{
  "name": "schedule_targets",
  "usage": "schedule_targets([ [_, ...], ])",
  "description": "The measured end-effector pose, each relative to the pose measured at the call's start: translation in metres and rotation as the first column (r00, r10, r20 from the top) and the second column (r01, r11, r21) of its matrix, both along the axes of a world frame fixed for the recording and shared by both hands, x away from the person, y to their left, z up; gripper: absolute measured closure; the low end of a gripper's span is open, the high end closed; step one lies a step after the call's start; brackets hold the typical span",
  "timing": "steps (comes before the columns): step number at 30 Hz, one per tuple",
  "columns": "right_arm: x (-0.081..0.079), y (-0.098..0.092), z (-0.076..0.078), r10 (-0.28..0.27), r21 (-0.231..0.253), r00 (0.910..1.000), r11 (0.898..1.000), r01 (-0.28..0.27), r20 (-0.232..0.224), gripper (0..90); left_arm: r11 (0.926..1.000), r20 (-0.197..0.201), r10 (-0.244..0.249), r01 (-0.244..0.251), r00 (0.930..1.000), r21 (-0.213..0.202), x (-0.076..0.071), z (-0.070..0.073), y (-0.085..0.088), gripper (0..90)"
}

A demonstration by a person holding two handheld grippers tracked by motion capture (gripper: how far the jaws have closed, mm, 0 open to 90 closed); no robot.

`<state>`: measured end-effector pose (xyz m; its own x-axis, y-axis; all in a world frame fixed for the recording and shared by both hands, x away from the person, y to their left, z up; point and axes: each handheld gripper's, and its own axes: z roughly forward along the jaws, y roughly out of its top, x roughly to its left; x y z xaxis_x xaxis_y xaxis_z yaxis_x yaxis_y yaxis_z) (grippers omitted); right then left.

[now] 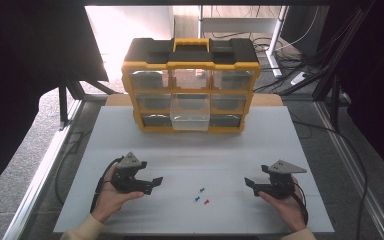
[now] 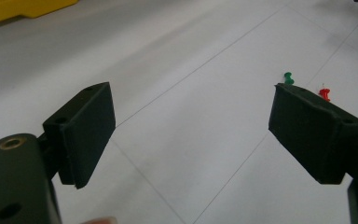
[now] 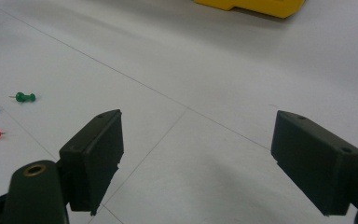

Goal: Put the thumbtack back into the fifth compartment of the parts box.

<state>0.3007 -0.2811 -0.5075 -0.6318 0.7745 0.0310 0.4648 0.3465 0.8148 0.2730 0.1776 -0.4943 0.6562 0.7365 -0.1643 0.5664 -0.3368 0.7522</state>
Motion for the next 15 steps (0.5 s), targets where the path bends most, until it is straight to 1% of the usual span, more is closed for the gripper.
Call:
schedule_targets([
  [1, 0.0, 0.0, 0.0, 0.002, 0.004, 1.0, 1.0, -0.002, -0.001, 17.4, 1.0, 0.001, -0.007, 0.007, 1.0, 0.005, 0.0, 0.001, -0.003, 14.8],
  [2, 0.0, 0.0, 0.0, 0.002, 0.004, 1.0, 1.0, -0.002, -0.002, 17.4, 0.9996, 0.003, -0.024, 0.024, 0.9997, 0.014, 0.001, 0.002, -0.008, 14.7],
  [3, 0.0, 0.0, 0.0, 0.002, 0.003, 1.0, 1.0, -0.002, -0.003, 17.5, 0.9996, 0.003, -0.024, 0.024, 0.9997, 0.014, 0.001, 0.002, -0.008, 14.7],
  [4, 0.0, 0.0, 0.0, 0.002, 0.003, 1.0, 1.0, -0.002, -0.003, 17.5, 0.9995, 0.002, -0.029, 0.029, 0.9996, 0.016, 0.001, 0.003, -0.012, 14.7],
  [5, 0.0, 0.0, 0.0, 0.003, 0.002, 1.0, 1.0, -0.003, -0.002, 17.5, 0.9985, -0.002, -0.046, 0.046, 0.9989, 0.029, 0.003, 0.005, -0.017, 14.8],
  [6, 0.0, 0.0, 0.0, 0.003, 0.002, 1.0, 1.0, -0.003, -0.002, 17.5, 0.9985, -0.002, -0.046, 0.046, 0.9989, 0.029, 0.003, 0.005, -0.017, 15.1],
  [8, 0.0, 0.0, 0.0, 0.002, 0.004, 1.0, 1.0, -0.002, -0.003, 17.5, 0.9977, -0.003, -0.055, 0.055, 0.9985, 0.04, 0.004, 0.006, -0.023, 15.5],
  [9, 0.001, 0.0, -0.001, 0.003, 0.002, 1.0, 1.0, -0.003, -0.002, 17.5, 0.9967, -0.005, -0.067, 0.067, 0.9977, 0.045, 0.005, 0.006, -0.029, 15.7],
  [10, 0.001, 0.0, -0.001, 0.003, 0.001, 1.0, 1.0, -0.003, -0.002, 17.6, 0.9967, -0.005, -0.067, 0.067, 0.9977, 0.045, 0.005, 0.006, -0.029, 15.7],
  [15, 0.001, 0.0, -0.001, 0.005, -0.002, 1.0, 1.0, -0.005, -0.002, 17.6, 0.9942, -0.013, -0.094, 0.095, 0.9955, 0.051, 0.007, 0.007, -0.043, 15.8],
])
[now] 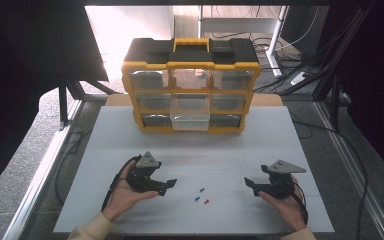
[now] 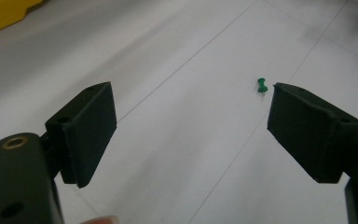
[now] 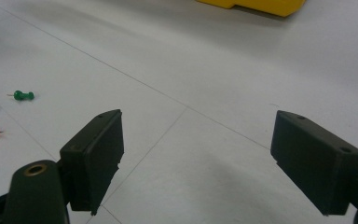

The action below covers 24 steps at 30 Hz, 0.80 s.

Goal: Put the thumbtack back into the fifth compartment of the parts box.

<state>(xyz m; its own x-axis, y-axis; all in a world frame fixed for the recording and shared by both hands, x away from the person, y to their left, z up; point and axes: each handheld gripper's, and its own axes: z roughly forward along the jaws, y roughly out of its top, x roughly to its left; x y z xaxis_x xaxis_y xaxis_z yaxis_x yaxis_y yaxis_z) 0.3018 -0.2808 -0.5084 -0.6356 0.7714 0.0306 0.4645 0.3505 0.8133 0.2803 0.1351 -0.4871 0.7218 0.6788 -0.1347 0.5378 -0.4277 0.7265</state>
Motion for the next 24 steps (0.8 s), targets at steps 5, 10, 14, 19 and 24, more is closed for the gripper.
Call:
schedule_targets([
  [5, 0.0, 0.0, 0.0, 0.003, -0.005, 1.0, 1.0, -0.003, -0.002, 17.7, 0.9997, -0.01, -0.022, 0.022, 0.9997, 0.011, 0.002, 0.0, -0.011, 16.7],
  [10, 0.0, 0.001, -0.001, 0.003, -0.01, 1.0, 1.0, -0.003, -0.002, 17.8, 0.9988, -0.027, -0.039, 0.04, 0.9989, 0.027, 0.003, -0.004, -0.022, 17.0],
  [14, 0.001, 0.001, -0.001, 0.005, -0.014, 1.0, 1.0, -0.005, -0.003, 17.8, 0.9977, -0.04, -0.056, 0.058, 0.9976, 0.035, 0.003, -0.008, -0.03, 17.4],
  [19, 0.001, 0.001, -0.001, 0.001, -0.02, 1.0, 1.0, -0.001, -0.003, 17.8, 0.9958, -0.051, -0.079, 0.081, 0.9956, 0.042, 0.001, -0.012, -0.041, 18.2],
  [24, 0.001, 0.001, -0.002, 0.001, -0.018, 1.0, 1.0, -0.002, -0.007, 17.8, 0.9913, -0.064, -0.115, 0.119, 0.9913, 0.058, -0.002, -0.017, -0.054, 19.1],
])
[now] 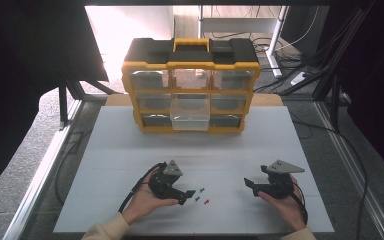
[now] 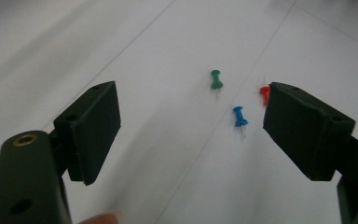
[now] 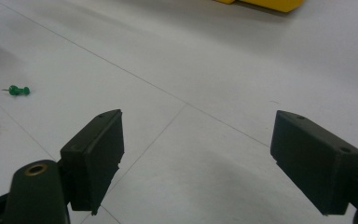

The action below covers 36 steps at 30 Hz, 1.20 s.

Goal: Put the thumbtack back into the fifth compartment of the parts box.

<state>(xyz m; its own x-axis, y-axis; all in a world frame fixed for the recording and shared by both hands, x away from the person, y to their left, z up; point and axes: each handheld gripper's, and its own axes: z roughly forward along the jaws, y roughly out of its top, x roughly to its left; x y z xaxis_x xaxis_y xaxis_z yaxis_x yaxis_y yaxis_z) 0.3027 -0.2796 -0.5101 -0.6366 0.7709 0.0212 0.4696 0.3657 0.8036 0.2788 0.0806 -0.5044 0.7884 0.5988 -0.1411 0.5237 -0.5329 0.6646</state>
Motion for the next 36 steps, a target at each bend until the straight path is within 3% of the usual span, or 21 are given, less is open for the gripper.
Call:
schedule_targets([
  [14, 0.0, 0.0, -0.001, -0.002, -0.012, 1.0, 1.0, 0.001, -0.002, 17.9, 0.9959, -0.031, -0.051, 0.053, 0.9982, 0.073, -0.004, -0.013, -0.027, 24.7],
  [24, 0.001, 0.001, -0.002, -0.007, -0.029, 1.0, 1.0, 0.007, -0.005, 18.0, 0.9894, -0.025, -0.073, 0.075, 0.997, 0.124, -0.009, -0.019, -0.036, 37.7],
  [30, 0.002, -0.001, -0.001, -0.019, -0.025, 0.9998, 1.0, 0.019, -0.005, 18.1, 0.9816, -0.005, -0.09, 0.089, 0.996, 0.169, -0.012, -0.019, -0.04, 45.2],
  [36, 0.002, -0.002, -0.001, -0.026, -0.024, 0.9996, 0.999, 0.026, -0.005, 18.3, 0.9803, -0.011, -0.108, 0.108, 0.9941, 0.165, -0.013, -0.018, -0.04, 57.4],
])
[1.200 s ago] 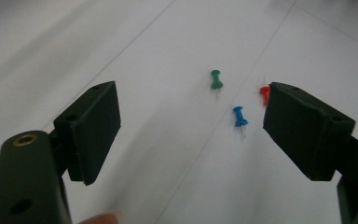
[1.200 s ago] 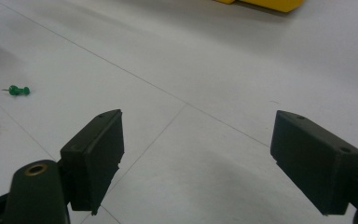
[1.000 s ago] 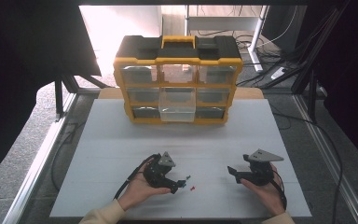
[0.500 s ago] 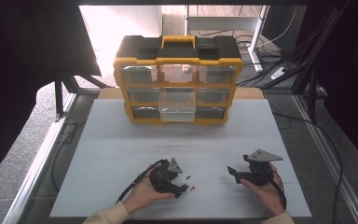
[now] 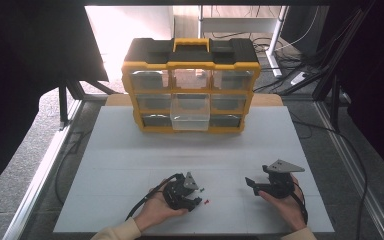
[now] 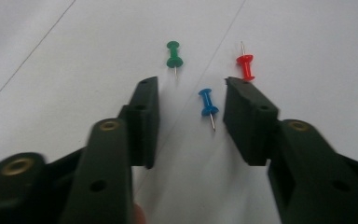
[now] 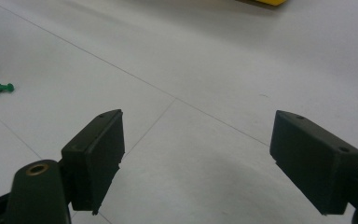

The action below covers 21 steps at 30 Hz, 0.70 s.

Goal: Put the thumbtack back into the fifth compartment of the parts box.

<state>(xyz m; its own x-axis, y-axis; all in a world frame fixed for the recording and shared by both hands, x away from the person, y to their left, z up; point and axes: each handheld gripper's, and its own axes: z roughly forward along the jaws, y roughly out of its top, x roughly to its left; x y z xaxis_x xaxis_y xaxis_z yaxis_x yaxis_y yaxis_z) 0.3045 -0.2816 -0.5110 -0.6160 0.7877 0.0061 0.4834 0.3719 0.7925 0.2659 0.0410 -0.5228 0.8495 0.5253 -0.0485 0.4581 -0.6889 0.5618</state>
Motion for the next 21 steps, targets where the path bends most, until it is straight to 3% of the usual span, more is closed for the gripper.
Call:
schedule_targets([
  [5, 0.0001, 0.0003, -0.0005, 0.002, -0.002, 1.0, 1.0, -0.002, -0.004, 18.3, 0.9998, -0.008, -0.02, 0.02, 0.9998, 0.002, 0.0002, 0.0008, -0.0003, 71.6],
  [11, 0.0003, 0.0004, -0.0006, 0.0, -0.002, 1.0, 1.0, 0.0, -0.006, 18.3, 0.9996, -0.015, -0.027, 0.027, 0.9995, 0.003, 0.0011, 0.0012, -0.0021, 81.2],
  [20, 0.0003, -0.0004, -0.0004, -0.002, -0.002, 1.0, 1.0, 0.002, -0.003, 18.3, 0.9992, -0.037, -0.027, 0.026, 0.999, -0.031, 0.0039, 0.0002, 0.0027, 83.2],
  [21, 0.0003, -0.0005, -0.0003, -0.003, -0.002, 1.0, 1.0, 0.003, -0.003, 18.4, 0.9985, -0.039, -0.013, 0.01, 0.9991, -0.055, 0.0036, -0.0006, 0.0029, 83.2],
])
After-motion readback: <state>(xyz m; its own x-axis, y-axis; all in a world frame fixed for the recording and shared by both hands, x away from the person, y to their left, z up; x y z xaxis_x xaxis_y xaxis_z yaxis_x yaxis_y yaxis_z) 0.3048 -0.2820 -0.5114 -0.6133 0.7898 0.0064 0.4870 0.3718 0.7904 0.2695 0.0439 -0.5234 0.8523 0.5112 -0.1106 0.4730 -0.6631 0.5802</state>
